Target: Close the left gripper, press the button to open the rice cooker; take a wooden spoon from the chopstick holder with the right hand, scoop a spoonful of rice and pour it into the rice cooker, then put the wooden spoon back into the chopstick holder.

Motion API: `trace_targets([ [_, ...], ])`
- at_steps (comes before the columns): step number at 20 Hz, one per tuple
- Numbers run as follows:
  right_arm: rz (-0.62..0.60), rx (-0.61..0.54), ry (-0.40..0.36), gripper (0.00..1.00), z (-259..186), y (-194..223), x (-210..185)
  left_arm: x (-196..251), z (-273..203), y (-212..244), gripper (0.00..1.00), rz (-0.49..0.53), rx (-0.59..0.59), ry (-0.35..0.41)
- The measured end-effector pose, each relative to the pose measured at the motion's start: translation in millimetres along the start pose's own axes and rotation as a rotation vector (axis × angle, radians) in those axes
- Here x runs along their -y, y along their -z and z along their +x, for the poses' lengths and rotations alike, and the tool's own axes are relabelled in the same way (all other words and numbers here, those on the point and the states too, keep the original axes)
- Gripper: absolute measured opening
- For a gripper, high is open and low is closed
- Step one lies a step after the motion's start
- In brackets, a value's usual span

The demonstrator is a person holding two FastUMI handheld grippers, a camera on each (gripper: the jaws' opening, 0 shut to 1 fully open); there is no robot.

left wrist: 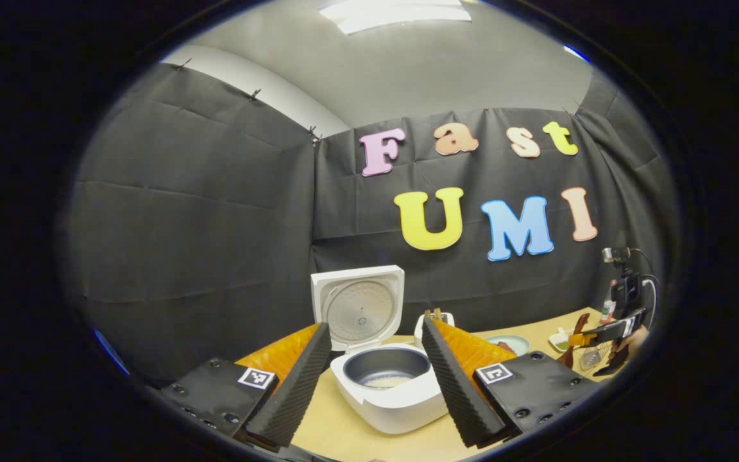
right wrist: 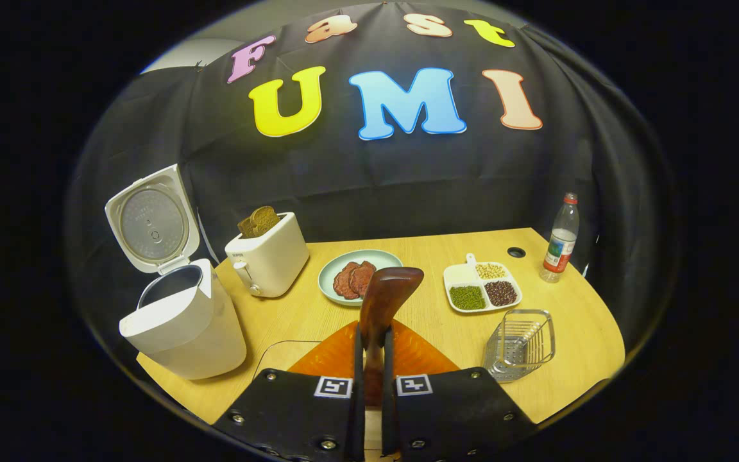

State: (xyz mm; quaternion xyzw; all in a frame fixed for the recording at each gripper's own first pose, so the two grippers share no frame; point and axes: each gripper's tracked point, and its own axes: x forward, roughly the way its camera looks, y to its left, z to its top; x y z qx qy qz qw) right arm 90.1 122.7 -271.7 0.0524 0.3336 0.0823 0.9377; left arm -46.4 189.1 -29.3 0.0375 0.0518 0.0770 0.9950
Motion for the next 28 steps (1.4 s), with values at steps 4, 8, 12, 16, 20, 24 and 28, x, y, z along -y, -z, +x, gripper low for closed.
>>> trace_targets([
  [4,0.018,-0.022,-0.012,0.11,11,21,-18,-14,2,4,0.98,0.01,-0.007,0.003],
  [8,0.009,-0.031,-0.018,0.11,14,34,-34,-27,2,8,0.98,0.013,-0.012,0.004],
  [12,0.031,-0.023,-0.037,0.11,11,38,-49,-31,5,12,0.98,-0.002,-0.019,0.008],
  [16,0.116,-0.031,-0.08,0.11,6,43,-64,-30,5,13,0.98,-0.018,-0.017,0.019],
  [20,0.268,-0.057,-0.124,0.11,3,46,-67,-28,4,11,1.0,-0.016,-0.013,0.028],
  [24,0.528,-0.093,-0.149,0.11,3,50,-46,-26,4,10,0.99,-0.014,-0.01,0.035],
  [28,0.76,-0.107,-0.155,0.11,1,59,-15,-21,5,4,0.96,0.004,-0.005,0.051],
])
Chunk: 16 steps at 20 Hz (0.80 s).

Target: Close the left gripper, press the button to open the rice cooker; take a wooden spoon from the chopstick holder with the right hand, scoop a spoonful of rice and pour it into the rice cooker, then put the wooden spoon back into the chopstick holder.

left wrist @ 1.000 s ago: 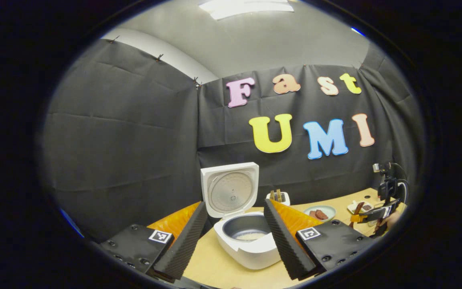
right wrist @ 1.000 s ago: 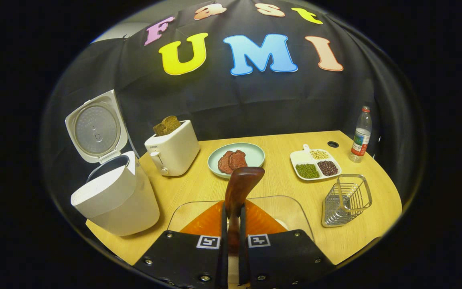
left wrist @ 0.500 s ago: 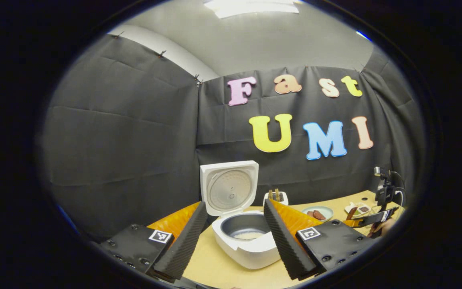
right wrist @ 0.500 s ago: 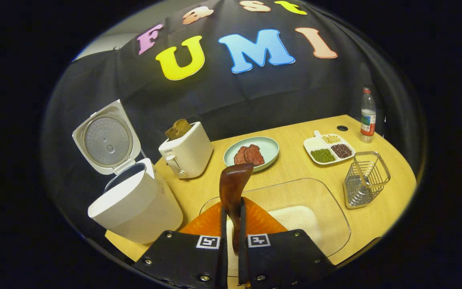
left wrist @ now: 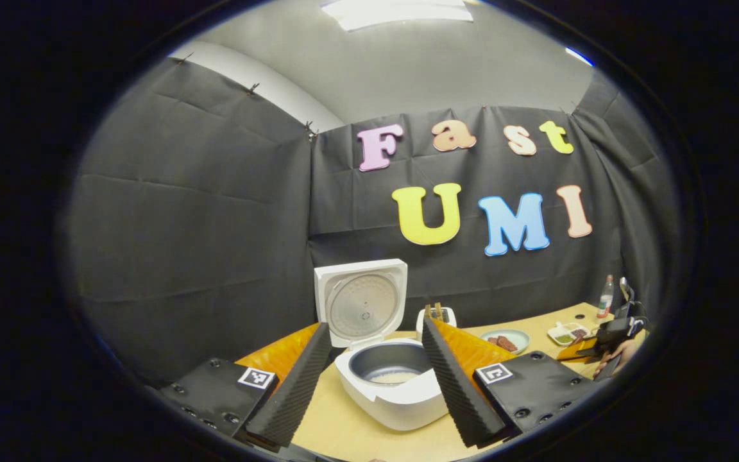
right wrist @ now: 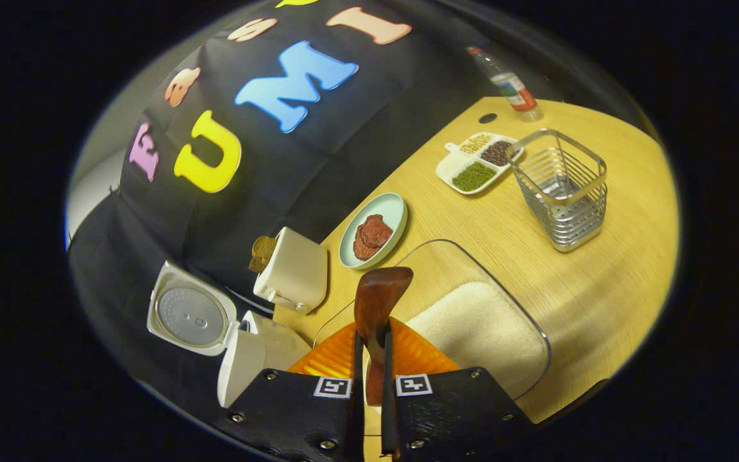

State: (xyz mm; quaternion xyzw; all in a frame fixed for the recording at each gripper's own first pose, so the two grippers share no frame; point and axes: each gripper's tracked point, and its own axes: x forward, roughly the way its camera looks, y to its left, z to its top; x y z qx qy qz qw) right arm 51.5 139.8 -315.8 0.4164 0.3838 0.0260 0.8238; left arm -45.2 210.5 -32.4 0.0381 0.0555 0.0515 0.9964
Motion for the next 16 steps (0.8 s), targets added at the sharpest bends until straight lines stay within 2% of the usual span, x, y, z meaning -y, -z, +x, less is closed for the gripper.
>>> trace_targets([
  [3,0.083,0.023,-0.023,0.11,-6,-8,14,6,3,-2,0.94,0.01,0.003,0.013],
  [6,0.135,0.048,-0.073,0.11,-15,-27,10,13,5,-2,0.92,-0.003,0.0,0.024],
  [10,0.179,0.066,-0.152,0.11,-27,-44,-16,18,7,-2,0.92,-0.01,0.005,0.033],
  [12,0.202,0.07,-0.195,0.11,-32,-52,-34,19,8,-1,1.0,-0.016,0.008,0.033],
  [16,0.226,0.064,-0.269,0.11,-38,-64,-70,12,8,0,0.98,-0.025,0.009,0.021],
])
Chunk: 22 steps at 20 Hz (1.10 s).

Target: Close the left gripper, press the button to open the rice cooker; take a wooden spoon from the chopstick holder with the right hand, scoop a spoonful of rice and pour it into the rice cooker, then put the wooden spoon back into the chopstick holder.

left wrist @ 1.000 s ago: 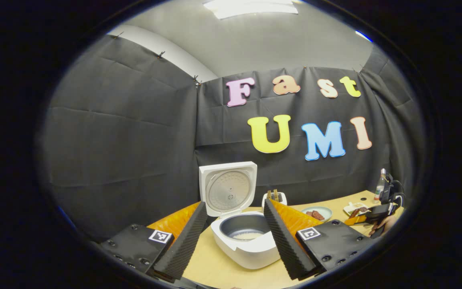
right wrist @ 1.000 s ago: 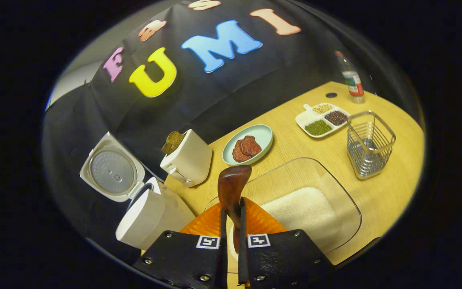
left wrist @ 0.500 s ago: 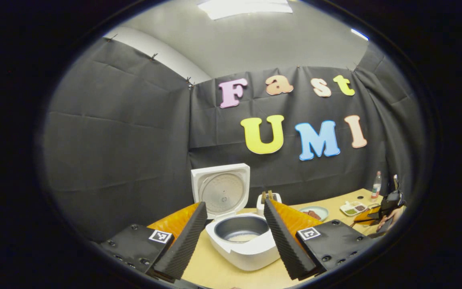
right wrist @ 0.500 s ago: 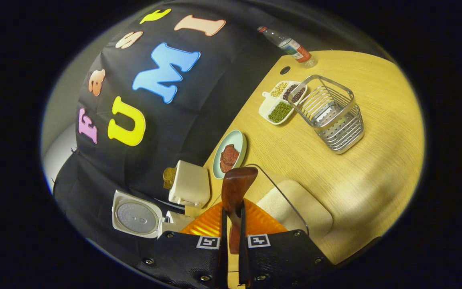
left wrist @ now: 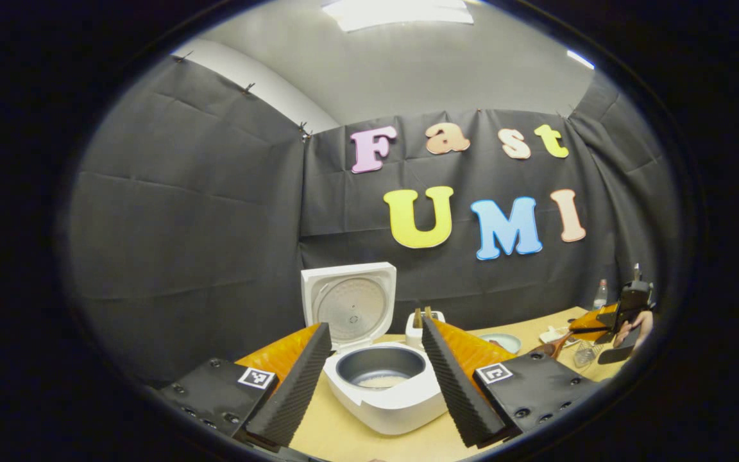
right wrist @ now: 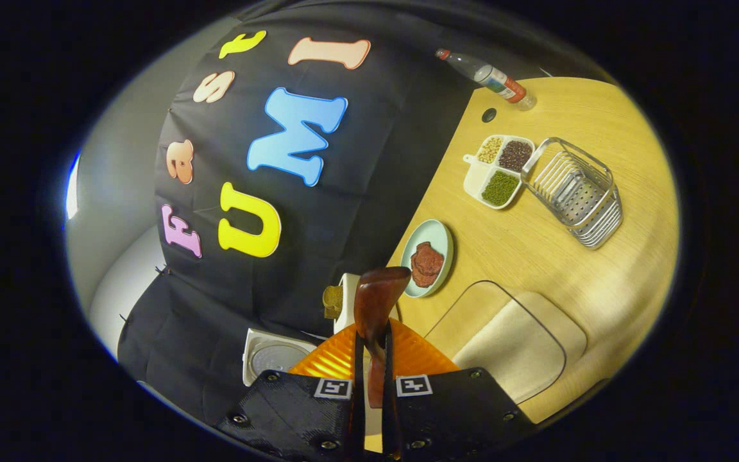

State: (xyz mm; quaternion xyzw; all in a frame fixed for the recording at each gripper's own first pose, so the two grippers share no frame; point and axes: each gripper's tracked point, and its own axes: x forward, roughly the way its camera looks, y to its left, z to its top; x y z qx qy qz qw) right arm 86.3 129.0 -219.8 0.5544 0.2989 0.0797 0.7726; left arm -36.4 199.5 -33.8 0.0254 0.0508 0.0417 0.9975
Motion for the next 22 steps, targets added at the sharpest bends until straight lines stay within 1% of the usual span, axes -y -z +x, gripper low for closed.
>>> trace_targets([
  [3,0.005,-0.013,-0.048,0.11,5,5,-27,-10,-3,3,0.98,-0.007,-0.004,-0.016],
  [4,0.002,-0.018,-0.062,0.11,7,7,-36,-13,-3,4,0.92,-0.009,-0.006,-0.022],
  [5,-0.005,-0.023,-0.075,0.1,11,9,-45,-16,-4,4,0.98,-0.01,-0.007,-0.027],
  [8,-0.029,-0.04,-0.108,0.1,18,19,-70,-27,-6,8,0.98,-0.014,-0.012,-0.046],
  [9,-0.037,-0.048,-0.12,0.11,21,24,-77,-31,-7,8,0.92,-0.016,-0.014,-0.052],
  [10,-0.045,-0.055,-0.129,0.11,25,29,-85,-35,-10,12,0.98,-0.018,-0.015,-0.061],
  [16,-0.119,-0.109,-0.172,0.11,53,66,-125,-68,-21,22,0.98,-0.04,-0.032,-0.12],
  [19,-0.149,-0.134,-0.185,0.1,68,87,-138,-83,-27,29,0.98,-0.047,-0.045,-0.149],
  [20,-0.158,-0.142,-0.188,0.1,73,95,-142,-89,-30,32,1.0,-0.049,-0.049,-0.161],
  [22,-0.183,-0.153,-0.188,0.1,83,106,-147,-98,-34,36,1.0,-0.053,-0.056,-0.182],
])
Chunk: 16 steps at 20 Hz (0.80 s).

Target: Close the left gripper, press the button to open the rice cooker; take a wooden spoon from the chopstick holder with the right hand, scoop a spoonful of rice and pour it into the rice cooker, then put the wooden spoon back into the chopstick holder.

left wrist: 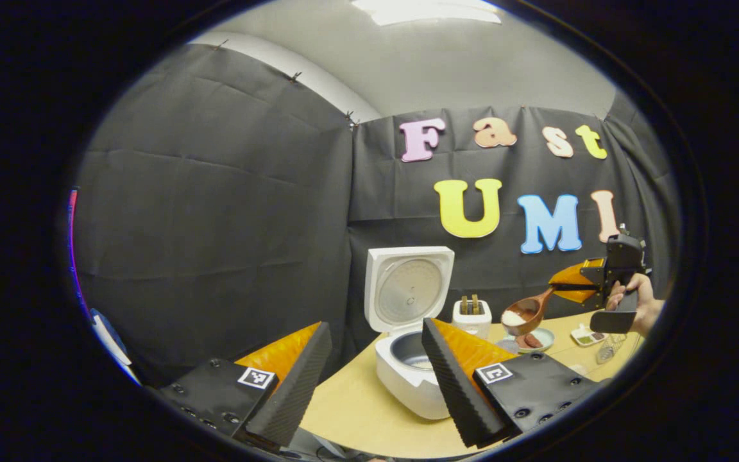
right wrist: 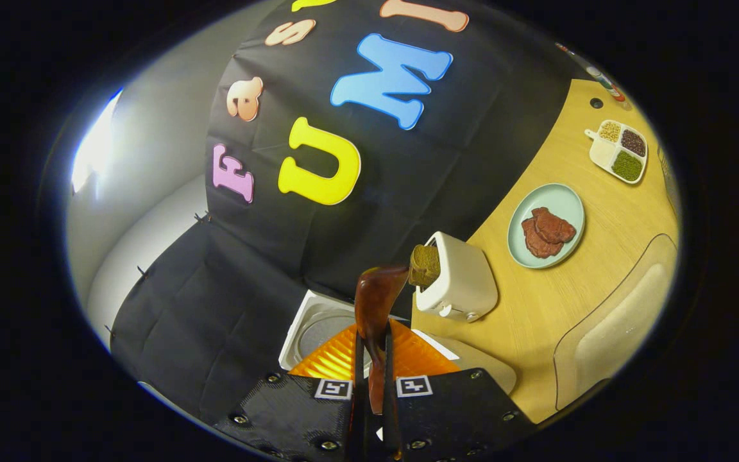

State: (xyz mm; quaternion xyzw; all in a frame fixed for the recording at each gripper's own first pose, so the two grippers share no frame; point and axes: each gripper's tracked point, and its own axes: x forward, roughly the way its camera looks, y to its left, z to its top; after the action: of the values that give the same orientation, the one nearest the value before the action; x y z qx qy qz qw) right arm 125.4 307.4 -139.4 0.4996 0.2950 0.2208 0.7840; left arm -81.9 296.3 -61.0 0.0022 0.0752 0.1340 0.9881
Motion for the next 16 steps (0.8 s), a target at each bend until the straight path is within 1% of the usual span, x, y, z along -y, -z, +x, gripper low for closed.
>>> trace_targets([
  [5,-0.075,-0.035,0.009,0.1,37,28,-9,-29,-6,8,1.0,-0.009,-0.015,-0.057],
  [9,-0.157,-0.079,0.029,0.11,69,57,-8,-48,-12,17,1.0,-0.013,-0.034,-0.1],
  [12,-0.257,-0.113,0.051,0.11,89,76,-6,-61,-16,22,1.0,-0.014,-0.051,-0.128],
  [16,-0.425,-0.163,0.069,0.1,109,101,-7,-75,-24,33,1.0,-0.015,-0.069,-0.166],
])
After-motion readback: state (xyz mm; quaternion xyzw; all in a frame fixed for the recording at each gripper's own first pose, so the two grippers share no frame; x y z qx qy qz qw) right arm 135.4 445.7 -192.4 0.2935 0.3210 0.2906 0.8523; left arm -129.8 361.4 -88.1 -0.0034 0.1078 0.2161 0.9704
